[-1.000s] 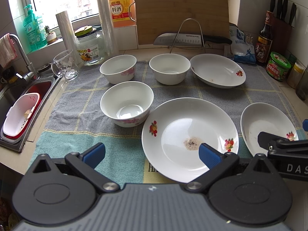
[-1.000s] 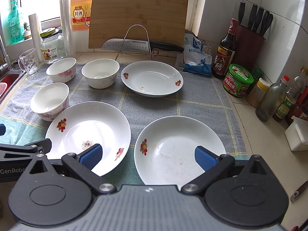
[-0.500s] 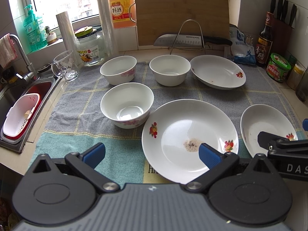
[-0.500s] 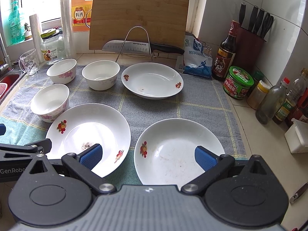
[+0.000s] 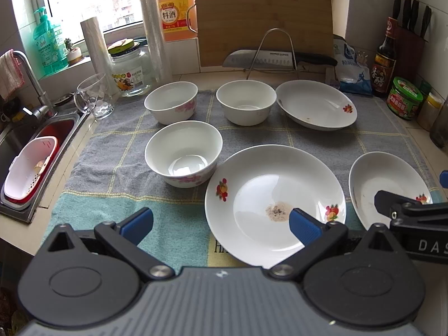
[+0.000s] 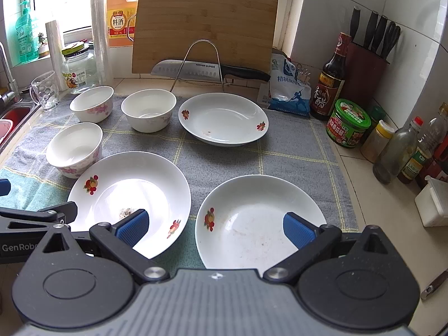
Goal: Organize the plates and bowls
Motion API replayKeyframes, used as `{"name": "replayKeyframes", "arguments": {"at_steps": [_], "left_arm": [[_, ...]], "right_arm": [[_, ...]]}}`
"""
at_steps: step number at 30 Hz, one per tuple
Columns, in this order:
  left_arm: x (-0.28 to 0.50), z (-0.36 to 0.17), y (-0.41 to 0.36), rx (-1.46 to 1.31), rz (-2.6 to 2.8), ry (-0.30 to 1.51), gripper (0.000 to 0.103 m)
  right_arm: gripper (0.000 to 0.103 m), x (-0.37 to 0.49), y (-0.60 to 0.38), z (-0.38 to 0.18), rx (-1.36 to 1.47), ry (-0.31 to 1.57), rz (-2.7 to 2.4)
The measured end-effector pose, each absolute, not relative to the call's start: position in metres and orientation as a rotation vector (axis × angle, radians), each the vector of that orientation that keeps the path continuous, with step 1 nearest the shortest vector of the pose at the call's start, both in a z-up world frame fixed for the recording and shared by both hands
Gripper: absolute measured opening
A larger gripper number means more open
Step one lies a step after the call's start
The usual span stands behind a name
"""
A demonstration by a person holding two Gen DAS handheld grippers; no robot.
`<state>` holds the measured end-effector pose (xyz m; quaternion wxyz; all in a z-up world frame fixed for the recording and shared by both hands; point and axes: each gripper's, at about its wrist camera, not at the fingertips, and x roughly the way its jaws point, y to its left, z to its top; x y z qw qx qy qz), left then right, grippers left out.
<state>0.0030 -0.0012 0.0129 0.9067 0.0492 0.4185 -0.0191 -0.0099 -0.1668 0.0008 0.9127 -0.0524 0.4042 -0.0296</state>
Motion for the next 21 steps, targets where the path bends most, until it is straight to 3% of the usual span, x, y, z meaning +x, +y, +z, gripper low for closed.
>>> {"name": "replayKeyframes", "arguments": {"at_steps": [21], "left_arm": [[0.016, 0.017, -0.021, 0.107, -0.145, 0.803, 0.102]], "right_arm": [[0.103, -0.022, -0.205, 0.014, -0.127, 0.678, 0.061]]}}
